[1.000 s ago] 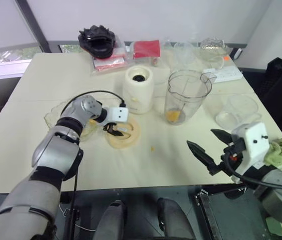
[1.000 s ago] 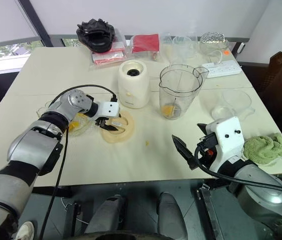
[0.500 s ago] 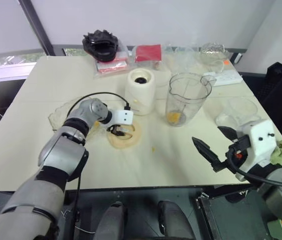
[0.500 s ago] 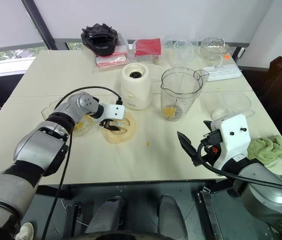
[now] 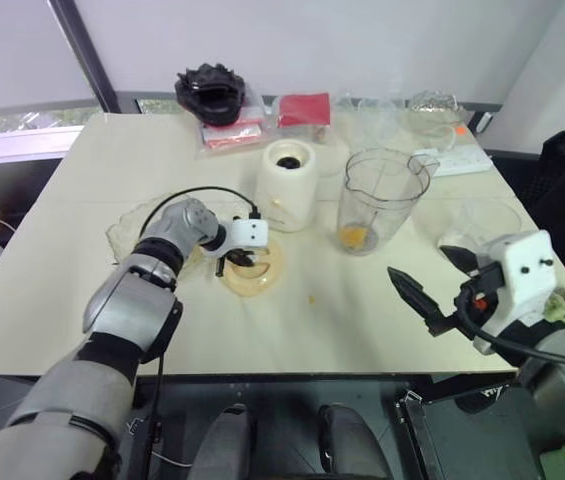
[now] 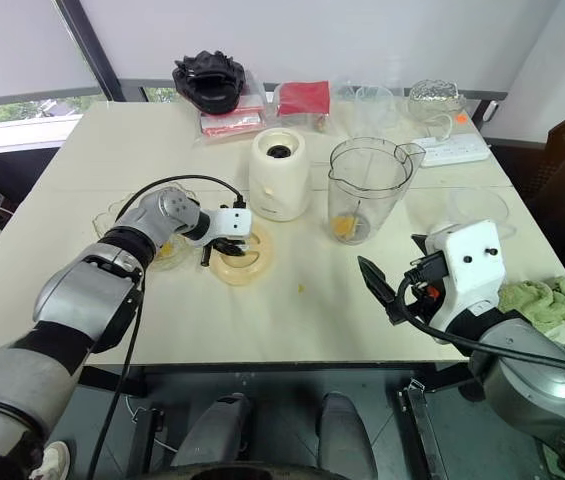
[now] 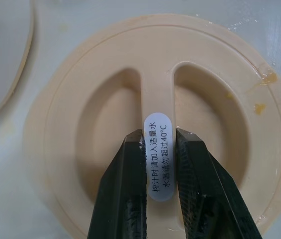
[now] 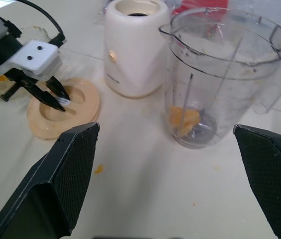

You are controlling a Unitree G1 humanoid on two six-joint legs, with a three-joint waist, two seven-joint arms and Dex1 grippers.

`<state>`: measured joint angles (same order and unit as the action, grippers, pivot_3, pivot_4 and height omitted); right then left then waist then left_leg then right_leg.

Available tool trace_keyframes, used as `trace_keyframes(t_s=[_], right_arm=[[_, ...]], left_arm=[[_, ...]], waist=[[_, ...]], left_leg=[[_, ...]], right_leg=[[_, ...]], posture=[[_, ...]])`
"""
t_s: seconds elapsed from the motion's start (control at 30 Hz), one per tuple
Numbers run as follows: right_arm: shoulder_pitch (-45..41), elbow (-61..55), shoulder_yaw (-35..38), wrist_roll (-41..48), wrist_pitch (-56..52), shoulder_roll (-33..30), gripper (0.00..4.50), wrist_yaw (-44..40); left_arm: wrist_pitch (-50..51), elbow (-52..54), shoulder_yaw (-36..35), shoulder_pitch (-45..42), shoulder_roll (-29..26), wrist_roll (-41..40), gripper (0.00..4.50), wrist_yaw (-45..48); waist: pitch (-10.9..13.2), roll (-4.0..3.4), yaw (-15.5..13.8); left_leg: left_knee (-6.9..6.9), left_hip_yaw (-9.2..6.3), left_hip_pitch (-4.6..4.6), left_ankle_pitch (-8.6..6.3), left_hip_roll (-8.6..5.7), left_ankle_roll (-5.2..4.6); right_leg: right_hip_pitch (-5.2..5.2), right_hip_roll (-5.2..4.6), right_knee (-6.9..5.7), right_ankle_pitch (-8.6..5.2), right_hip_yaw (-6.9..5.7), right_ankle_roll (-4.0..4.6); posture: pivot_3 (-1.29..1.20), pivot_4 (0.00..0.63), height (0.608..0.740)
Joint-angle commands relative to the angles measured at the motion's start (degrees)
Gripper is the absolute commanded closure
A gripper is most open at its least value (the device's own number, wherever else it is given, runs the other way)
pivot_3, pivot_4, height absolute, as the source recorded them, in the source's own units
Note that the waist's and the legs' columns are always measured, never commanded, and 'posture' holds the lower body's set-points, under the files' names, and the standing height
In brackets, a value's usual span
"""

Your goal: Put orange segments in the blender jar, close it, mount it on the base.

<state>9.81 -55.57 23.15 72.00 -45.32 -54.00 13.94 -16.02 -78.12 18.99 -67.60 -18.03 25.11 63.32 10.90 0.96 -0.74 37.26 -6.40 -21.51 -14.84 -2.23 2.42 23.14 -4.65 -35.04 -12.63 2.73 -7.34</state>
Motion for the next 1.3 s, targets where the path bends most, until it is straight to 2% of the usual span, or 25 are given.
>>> trace_keyframes(t_s=[0.03, 0.23, 0.4, 0.53, 0.77, 0.9, 1.3], right_arm=[[-2.0, 1.1, -0.7, -1.7, 0.4, -0.5, 0.00, -1.4], [-6.8, 9.4, -5.3, -9.9, 0.6, 1.2, 0.00, -4.9], [-11.4, 18.6, -9.3, -21.2, 3.0, 2.5, 0.00, -10.7], [-17.2, 28.1, -14.0, -32.2, 8.9, 3.0, 0.00, -17.7], [-26.7, 46.4, -17.9, -42.7, 22.2, 4.2, 0.00, -36.3], [-32.5, 56.1, -19.7, -48.9, 29.0, 4.2, 0.00, -43.8], [-48.2, 84.7, -25.0, -64.6, 46.7, 8.9, 0.00, -53.0]], left_arm=[[0.6, 0.7, -4.9, -1.4, -0.6, -5.0, 4.21, 1.5], [0.5, 3.8, -12.6, -3.3, -2.6, -13.5, 4.21, 10.5], [0.7, 8.5, -15.1, -2.3, -3.4, -18.2, 4.21, 15.0], [3.5, 15.2, -16.9, 0.2, -4.2, -22.5, 4.21, 17.7], [9.5, 30.4, -16.5, 6.4, -6.8, -26.5, 4.21, 18.8], [12.1, 36.7, -16.0, 9.2, -8.1, -27.4, 4.21, 17.9], [16.3, 46.9, -15.4, 13.6, -10.4, -29.0, 4.21, 15.3]], waist=[[0.0, 0.05, 0.0], [0.1, 0.19, 0.3], [0.1, 0.19, 0.3], [0.1, 0.17, 0.6], [0.2, 0.12, 1.9], [0.2, 0.07, 2.0], [0.3, 0.02, 2.1]], left_leg=[[0.00, 0.00, -0.11, 0.00, -0.01, 0.00], [0.02, 0.03, -0.97, 0.00, -0.06, 0.00], [-0.07, 0.04, -0.96, 0.00, -0.05, -0.01], [-0.04, 0.09, -0.95, 0.00, -0.06, -0.01], [-0.10, 0.08, -0.92, 0.00, -0.04, -0.01], [-0.09, 0.09, -0.91, 0.00, -0.04, -0.01], [-0.10, 0.11, -0.89, 0.01, -0.04, 0.01]], right_leg=[[0.11, 0.00, 0.00, 0.01, 0.00, 0.00], [1.02, 0.01, -0.09, 0.30, 0.00, -0.11], [1.08, 0.02, -0.14, 0.30, 0.00, -0.11], [1.08, 0.02, -0.13, 0.29, 0.02, -0.11], [1.12, 0.04, -0.17, 0.30, 0.02, -0.12], [1.13, 0.04, -0.20, 0.30, 0.03, -0.11], [1.18, 0.04, -0.26, 0.31, 0.04, -0.10]], posture=[[0.00, 0.150, 0.740], [0.00, 0.150, 0.740], [0.00, 0.150, 0.740], [0.00, 0.150, 0.740], [0.00, 0.150, 0.740], [0.00, 0.150, 0.740], [0.00, 0.150, 0.740]])
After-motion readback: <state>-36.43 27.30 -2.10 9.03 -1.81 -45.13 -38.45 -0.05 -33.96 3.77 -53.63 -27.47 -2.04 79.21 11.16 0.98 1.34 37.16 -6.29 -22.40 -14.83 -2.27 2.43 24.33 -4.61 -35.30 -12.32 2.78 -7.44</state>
